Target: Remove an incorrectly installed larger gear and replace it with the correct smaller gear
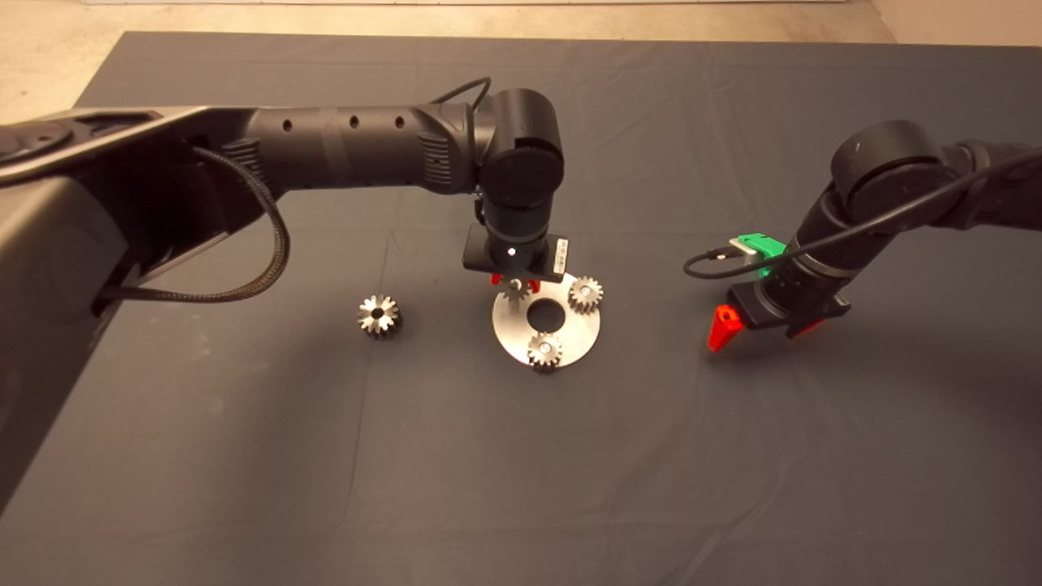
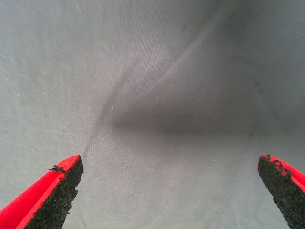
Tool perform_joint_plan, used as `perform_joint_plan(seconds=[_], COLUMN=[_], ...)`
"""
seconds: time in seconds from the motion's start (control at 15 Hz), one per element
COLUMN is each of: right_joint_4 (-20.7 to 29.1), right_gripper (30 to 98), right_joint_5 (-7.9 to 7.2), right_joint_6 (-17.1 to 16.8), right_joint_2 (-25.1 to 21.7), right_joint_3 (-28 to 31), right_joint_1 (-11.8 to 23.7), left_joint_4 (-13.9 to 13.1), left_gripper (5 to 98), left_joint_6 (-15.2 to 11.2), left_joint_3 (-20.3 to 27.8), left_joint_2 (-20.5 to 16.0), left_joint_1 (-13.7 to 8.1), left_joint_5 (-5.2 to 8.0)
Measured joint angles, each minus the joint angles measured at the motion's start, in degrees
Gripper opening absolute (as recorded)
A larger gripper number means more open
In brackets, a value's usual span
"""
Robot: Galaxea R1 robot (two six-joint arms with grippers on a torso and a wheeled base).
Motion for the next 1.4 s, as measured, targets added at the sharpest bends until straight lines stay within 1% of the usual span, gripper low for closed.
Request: perform_joint_plan(seconds=[0.33,0.53,0.8,0.87,1.0,1.13,1.4], right_joint_4=[0.00,0.00,0.00,0.00,0.00,0.00,0.00], right_gripper=[97.1,97.1,97.1,97.1,97.1,97.1,97.1], right_joint_5=[0.00,0.00,0.00,0.00,0.00,0.00,0.00], right_joint_6=[0.24,0.38,0.44,0.44,0.46,0.46,0.49], right_joint_2=[-0.02,-0.02,-0.02,-0.02,-0.05,-0.05,-0.05], right_joint_3=[1.18,1.29,1.92,2.15,2.31,2.54,2.54], right_joint_1=[0.43,0.43,0.43,0.43,0.43,0.43,0.43], left_joint_4=[0.10,1.26,1.48,1.54,1.63,1.63,1.61], left_gripper=[24.2,24.2,24.2,24.2,24.2,24.2,24.2], left_joint_6=[0.27,0.27,0.63,1.07,2.88,5.52,8.54], left_joint_3=[-0.73,-0.73,-0.73,-0.73,-0.73,-1.04,-1.62], left_joint_2=[0.13,0.11,0.09,0.09,0.11,0.17,0.27], left_joint_1=[0.00,0.00,0.00,0.00,0.00,0.00,0.00], left_joint_5=[0.05,0.22,0.22,0.21,0.22,0.27,0.14])
